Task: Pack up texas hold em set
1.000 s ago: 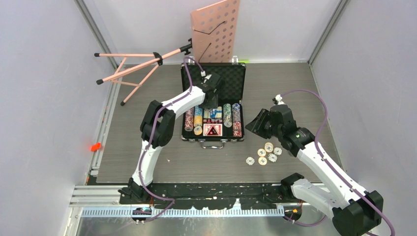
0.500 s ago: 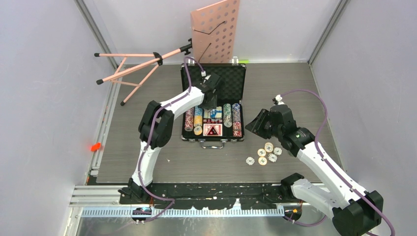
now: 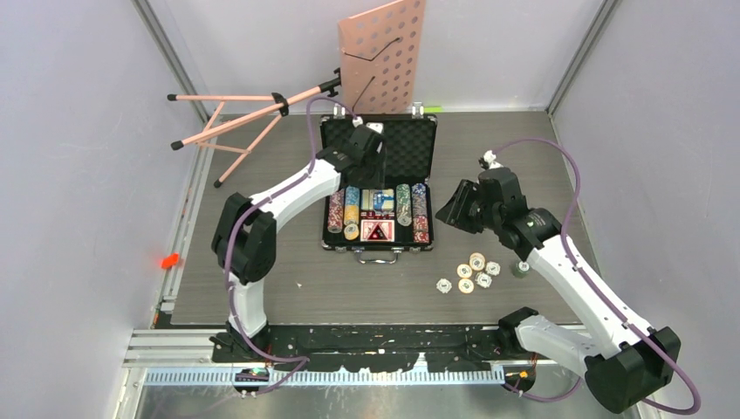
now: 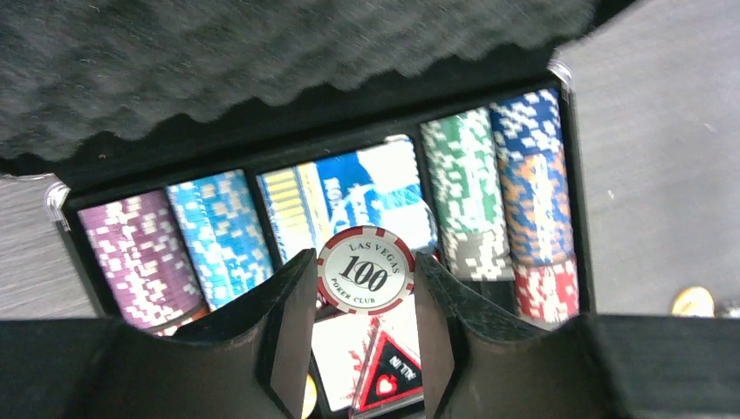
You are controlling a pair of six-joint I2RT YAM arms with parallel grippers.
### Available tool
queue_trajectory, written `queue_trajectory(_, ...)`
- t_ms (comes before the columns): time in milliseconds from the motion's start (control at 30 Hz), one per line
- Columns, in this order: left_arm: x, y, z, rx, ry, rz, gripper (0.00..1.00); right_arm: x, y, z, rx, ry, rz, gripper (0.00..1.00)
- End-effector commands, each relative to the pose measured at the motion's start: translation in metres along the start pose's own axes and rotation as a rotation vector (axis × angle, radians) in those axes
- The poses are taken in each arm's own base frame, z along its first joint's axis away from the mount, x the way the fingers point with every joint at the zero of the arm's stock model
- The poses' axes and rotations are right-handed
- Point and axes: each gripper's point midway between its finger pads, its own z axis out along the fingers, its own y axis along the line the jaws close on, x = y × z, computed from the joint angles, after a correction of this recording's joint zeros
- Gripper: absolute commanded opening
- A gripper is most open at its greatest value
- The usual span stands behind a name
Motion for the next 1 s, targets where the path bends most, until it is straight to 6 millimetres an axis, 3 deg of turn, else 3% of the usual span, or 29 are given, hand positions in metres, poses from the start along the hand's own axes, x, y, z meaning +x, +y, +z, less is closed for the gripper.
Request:
queue_trajectory(0, -0.003, -0.026, -0.033, 0.222, -0.059, 0.078, 0.32, -0.011, 0.014, -0.011, -0.041, 0.008, -0.076, 0.38)
queue_trajectory(233, 0.023, -0.055, -0.077, 0.517, -0.145, 0.237, 0.30, 0.008, 0.035, -0.005, -0.155, 0.180, -0.061, 0.36)
queue_trajectory(400, 0.045, -0.071, -0.101, 0.619, -0.198, 0.388, 0.29, 0.027, 0.051, -0.003, -0.250, 0.322, -0.040, 0.34)
queue_trajectory(633, 0.060, -0.091, -0.122, 0.796, -0.285, 0.479, 0.27, 0.037, 0.065, -0.011, -0.345, 0.398, -0.038, 0.34)
queue_trajectory(967, 0.086, -0.115, -0.144, 0.972, -0.404, 0.694, 0.26, 0.036, 0.062, -0.010, -0.324, 0.384, -0.031, 0.32)
